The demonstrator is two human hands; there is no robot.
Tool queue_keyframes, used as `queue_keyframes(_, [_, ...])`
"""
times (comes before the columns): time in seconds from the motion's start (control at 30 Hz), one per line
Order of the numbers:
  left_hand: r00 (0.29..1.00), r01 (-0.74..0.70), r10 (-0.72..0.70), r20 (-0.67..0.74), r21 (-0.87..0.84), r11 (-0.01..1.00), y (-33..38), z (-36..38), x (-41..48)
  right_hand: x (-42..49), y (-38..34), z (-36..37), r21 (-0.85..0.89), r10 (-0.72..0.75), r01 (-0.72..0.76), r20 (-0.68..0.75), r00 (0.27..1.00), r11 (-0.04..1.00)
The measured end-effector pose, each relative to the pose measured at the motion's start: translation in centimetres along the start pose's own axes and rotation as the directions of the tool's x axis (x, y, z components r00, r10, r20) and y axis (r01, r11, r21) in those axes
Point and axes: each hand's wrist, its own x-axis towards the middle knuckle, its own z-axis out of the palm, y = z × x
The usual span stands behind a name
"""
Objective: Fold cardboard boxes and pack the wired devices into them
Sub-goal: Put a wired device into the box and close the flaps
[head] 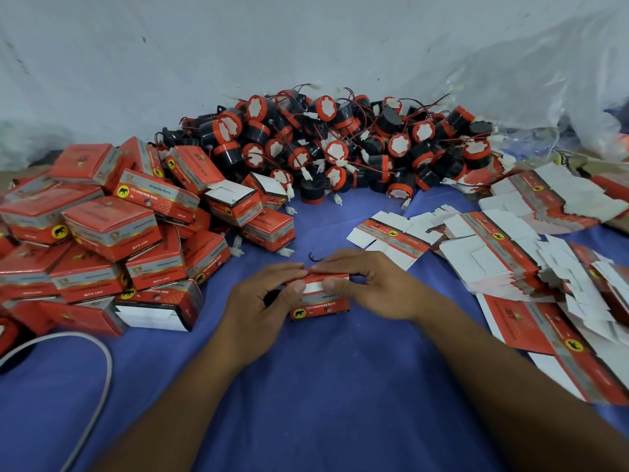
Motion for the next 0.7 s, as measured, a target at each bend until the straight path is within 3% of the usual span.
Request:
queue_keyframes(0.27, [0.997, -0.072, 0.072, 0.003, 0.001, 0.997, 0.1, 0.2, -0.1, 0.0, 0.1, 0.5, -0.021, 0.003, -0.002, 0.044, 0.999, 1.000])
queue_keyframes(0.53, [0.985, -0.129, 0.097, 0.141, 0.243, 0.961, -0.3, -0.5, -0.2, -0.4, -0.4, 1.1, -0.261, 0.030, 0.006, 0.136, 0.990, 0.965])
queue_keyframes(0.7, [0.965, -0.223, 0.166, 0.201, 0.308, 0.925, -0.9, -0.6, -0.3, -1.0, -0.3, 1.0, -0.399, -0.030, 0.108, 0.197, 0.980, 0.911])
